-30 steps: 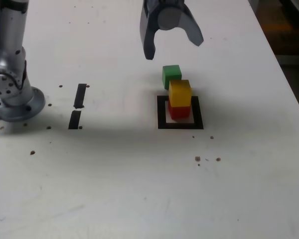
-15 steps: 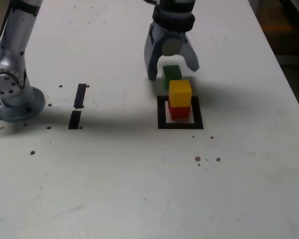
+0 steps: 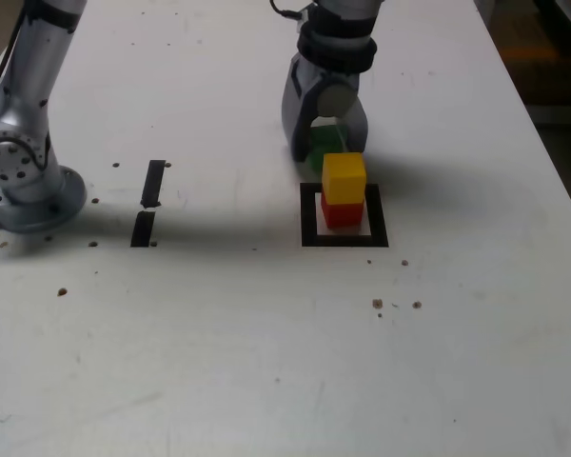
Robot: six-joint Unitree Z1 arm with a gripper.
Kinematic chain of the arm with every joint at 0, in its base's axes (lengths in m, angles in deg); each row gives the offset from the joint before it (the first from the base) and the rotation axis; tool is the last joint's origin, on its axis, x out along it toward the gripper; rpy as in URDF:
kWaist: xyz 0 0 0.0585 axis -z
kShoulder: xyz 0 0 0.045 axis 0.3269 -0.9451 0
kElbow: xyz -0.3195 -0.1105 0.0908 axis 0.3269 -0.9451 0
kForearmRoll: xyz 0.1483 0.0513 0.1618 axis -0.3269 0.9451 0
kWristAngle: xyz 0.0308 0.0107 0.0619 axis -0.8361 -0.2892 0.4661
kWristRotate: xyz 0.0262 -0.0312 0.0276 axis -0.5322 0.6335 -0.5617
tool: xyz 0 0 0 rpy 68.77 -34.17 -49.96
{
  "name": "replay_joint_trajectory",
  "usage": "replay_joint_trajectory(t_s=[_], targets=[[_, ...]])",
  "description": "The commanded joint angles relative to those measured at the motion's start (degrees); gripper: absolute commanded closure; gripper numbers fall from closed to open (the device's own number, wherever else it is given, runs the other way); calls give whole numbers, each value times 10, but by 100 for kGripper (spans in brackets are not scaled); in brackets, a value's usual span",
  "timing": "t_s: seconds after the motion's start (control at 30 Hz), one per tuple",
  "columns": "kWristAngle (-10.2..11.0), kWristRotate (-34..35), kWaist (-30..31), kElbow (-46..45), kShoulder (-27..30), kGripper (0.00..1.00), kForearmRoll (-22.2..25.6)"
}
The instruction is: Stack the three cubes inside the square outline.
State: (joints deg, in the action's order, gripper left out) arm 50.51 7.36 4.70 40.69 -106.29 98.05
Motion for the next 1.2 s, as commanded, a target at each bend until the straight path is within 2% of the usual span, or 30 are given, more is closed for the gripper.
replay_joint_trajectory(t_s=[0.0,0.13,0.33,0.43,0.53,0.6,0.83,1.17], targets=[[2,0,1,5,9,79,4],[5,3,2,32,38,84,50],[30,12,19,168,97,85,222],[19,13,35,223,126,86,266],[-5,25,62,233,144,87,268],[-13,42,87,229,144,87,268],[0,103,183,210,109,87,264],[5,117,198,187,77,87,247]])
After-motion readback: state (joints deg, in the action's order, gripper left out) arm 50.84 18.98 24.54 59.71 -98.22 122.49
